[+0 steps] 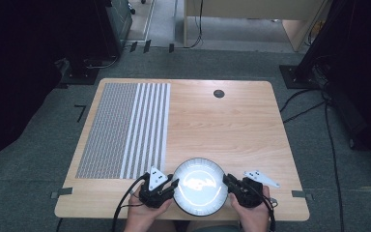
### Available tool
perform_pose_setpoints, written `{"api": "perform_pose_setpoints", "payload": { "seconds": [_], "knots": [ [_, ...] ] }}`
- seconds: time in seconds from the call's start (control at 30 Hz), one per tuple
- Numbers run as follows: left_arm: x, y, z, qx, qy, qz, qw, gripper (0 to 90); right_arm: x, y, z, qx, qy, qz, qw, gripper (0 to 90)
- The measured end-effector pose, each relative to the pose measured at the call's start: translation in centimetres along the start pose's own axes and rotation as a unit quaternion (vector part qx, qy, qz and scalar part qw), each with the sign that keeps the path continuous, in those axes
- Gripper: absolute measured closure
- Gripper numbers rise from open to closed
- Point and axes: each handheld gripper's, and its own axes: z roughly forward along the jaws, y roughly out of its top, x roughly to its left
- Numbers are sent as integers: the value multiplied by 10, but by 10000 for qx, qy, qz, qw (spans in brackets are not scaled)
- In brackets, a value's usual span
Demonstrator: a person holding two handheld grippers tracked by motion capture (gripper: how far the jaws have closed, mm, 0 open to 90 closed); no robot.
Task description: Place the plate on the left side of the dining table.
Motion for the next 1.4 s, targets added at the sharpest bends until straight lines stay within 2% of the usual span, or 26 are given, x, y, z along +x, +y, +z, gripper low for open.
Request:
{"api": "perform_pose_setpoints", "payload": {
  "seconds": [0.2, 0.3, 0.63, 0.83, 0.87, 0.9, 1.0, 1.1, 1.27, 1.4],
  "knots": [
    [2, -1, 0, 4, -21, -19, 10000, 732, 0, -2, 2, 5, -104, 9, 9999, 816],
    [1, -1, 0, 3, 30, 26, 10000, 734, 2, -3, 4, 21, -148, -78, 9999, 820],
    [-1, -1, 0, -2, 47, 72, 10000, 722, 5, -5, 3, -134, -272, 299, 9991, 844],
    [-1, -2, 1, 4, 15, 89, 10000, 711, 8, -5, 1, -238, -399, 277, 9985, 853],
    [-1, -2, 1, 5, 12, 95, 10000, 707, 8, -5, 0, -285, -413, 266, 9984, 886],
    [-1, -2, 1, 3, 6, 97, 10000, 705, 8, -4, -3, -338, -319, 345, 9983, 889],
    [0, -1, 1, 10, 3, 91, 10000, 696, 8, -3, -5, -270, -293, 340, 9986, 890],
    [1, 0, -1, -32, 0, 40, 10000, 682, 4, -3, -4, -245, -192, 499, 9983, 893],
    [4, 1, -4, -114, -8, -24, 9999, 673, 9, -3, -8, -389, -267, 364, 9982, 894],
    [4, 2, -6, -185, -119, -77, 9997, 669, 11, -1, -12, -465, -316, 269, 9981, 895]
  ]
}}
